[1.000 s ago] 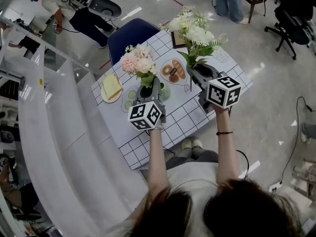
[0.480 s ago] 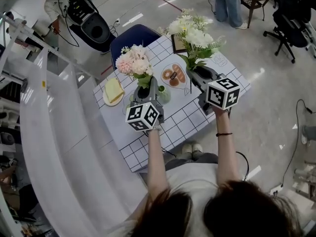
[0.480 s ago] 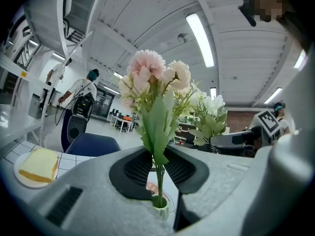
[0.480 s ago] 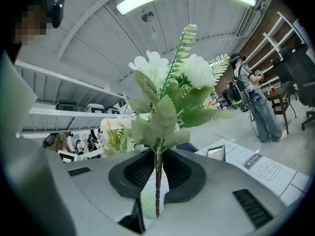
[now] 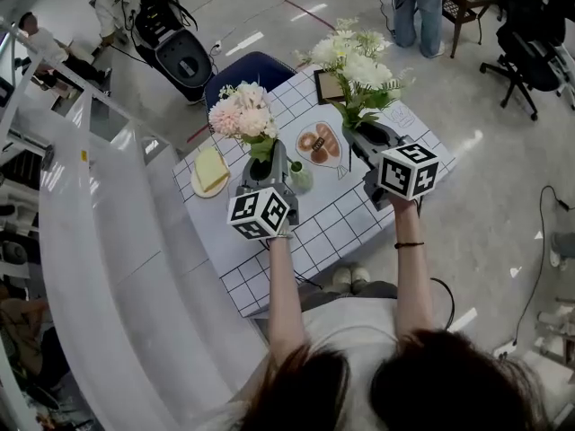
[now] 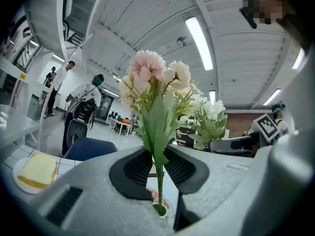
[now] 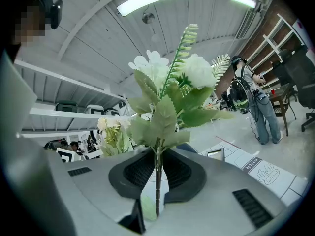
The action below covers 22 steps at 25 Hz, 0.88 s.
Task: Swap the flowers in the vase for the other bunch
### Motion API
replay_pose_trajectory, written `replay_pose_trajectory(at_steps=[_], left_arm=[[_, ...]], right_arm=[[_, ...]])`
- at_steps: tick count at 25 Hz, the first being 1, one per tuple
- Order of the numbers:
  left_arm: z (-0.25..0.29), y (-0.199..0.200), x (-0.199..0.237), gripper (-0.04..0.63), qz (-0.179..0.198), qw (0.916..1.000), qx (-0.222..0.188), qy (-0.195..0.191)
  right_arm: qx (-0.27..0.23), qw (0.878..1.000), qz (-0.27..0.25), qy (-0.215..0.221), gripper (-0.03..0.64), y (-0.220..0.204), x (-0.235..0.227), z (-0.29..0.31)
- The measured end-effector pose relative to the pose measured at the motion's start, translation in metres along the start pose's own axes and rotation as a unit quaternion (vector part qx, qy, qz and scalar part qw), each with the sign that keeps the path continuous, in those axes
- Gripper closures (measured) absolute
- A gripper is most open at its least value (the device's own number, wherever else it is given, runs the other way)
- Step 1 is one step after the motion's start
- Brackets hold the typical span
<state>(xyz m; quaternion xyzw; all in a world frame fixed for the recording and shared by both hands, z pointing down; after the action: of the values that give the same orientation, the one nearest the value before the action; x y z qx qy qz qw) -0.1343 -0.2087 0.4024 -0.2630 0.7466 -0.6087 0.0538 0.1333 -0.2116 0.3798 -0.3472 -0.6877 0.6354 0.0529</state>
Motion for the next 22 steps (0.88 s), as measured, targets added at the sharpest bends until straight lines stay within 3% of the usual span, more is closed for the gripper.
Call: replay_pose_trajectory(at_steps=[22], left_arm=[[-0.015, 0.045, 0.017, 0.518, -0.009, 0.9982, -0.053, 0.026]], right_arm=[[0.012, 1.000, 0.002, 0.021, 0.569, -0.003, 0.015, 0.019]])
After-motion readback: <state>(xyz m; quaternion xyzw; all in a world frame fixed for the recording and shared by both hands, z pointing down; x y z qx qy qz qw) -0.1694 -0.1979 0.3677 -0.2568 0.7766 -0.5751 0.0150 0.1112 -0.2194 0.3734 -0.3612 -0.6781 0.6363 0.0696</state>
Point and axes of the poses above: the fingertips, and each gripper's own axes: z forward along the fingers, x to its left, y out of its top, the point moved 10 cm from there along -z, backward along the fingers, and after that the axes turned 14 degrees about -x, right-handed, at the moved point
